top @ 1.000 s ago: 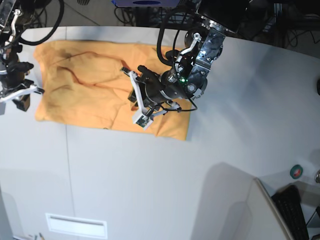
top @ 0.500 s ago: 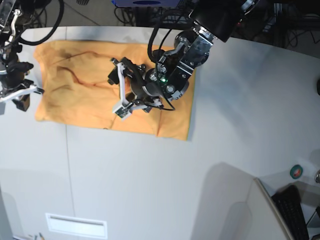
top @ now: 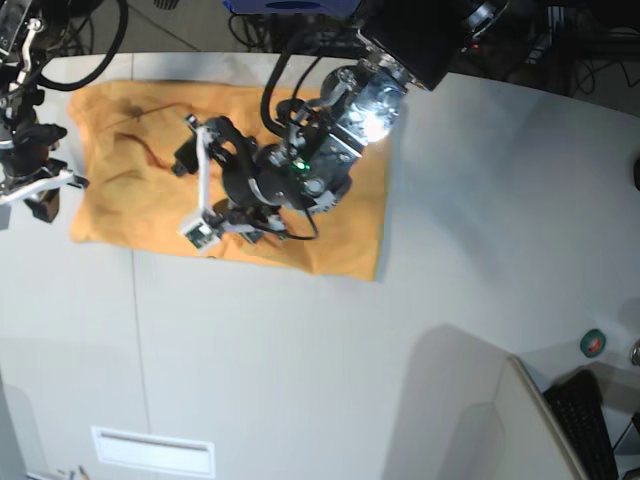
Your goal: Layout the t-shirt on the table in an organized manner, then fold the t-shirt properly
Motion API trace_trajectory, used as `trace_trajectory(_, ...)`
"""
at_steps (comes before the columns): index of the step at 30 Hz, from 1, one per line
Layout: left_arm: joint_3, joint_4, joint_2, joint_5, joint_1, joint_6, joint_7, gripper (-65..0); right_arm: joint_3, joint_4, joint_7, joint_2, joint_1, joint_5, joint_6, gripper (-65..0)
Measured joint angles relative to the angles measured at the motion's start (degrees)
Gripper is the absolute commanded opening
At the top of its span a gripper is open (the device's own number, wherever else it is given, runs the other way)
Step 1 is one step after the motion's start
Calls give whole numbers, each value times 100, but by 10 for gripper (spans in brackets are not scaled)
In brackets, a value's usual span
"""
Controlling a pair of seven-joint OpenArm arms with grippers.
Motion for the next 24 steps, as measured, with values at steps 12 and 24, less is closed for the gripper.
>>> trace_trajectory(12,116,-1381,118,79,-597,59,133,-456,-9,-13,2,11,105,0,-2,-650)
trace_trajectory(24,-3289,398,-599,109,741,79,133,-650,85,-210,39,-271,264,7,0,-650)
